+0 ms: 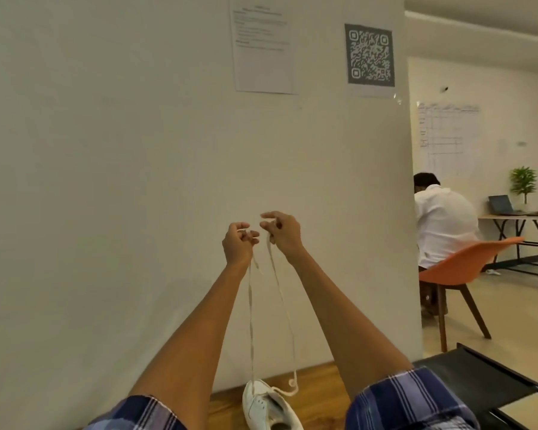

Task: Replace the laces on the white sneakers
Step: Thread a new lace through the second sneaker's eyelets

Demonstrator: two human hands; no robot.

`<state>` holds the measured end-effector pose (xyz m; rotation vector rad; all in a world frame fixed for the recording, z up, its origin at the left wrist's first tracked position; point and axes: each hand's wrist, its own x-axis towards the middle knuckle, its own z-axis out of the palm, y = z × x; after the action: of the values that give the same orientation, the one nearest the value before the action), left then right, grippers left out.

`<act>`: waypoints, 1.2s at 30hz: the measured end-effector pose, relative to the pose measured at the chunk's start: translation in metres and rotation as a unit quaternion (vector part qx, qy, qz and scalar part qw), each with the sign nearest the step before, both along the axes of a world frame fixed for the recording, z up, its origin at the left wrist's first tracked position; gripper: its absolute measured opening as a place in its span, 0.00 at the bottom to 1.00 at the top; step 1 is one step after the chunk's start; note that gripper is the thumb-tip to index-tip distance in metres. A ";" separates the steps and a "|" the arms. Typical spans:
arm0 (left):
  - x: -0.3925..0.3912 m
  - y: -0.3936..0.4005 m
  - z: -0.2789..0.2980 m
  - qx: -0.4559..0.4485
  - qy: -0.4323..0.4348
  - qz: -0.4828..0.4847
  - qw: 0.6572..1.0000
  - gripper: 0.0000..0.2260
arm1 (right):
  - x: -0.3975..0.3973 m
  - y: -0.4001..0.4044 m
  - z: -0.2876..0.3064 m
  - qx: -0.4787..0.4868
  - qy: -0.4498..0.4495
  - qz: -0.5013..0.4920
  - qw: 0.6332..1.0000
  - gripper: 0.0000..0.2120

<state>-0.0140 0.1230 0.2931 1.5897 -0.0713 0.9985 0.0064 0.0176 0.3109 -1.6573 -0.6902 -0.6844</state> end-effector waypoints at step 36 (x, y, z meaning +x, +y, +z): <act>-0.085 -0.009 0.054 -0.018 -0.058 0.009 0.998 0.08 | -0.064 0.000 0.037 0.254 0.084 0.123 0.956 0.14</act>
<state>-0.0990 0.1139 0.3468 1.5004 -0.1190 1.0999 -0.0579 0.0175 0.3483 -1.1166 -0.5291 -0.4824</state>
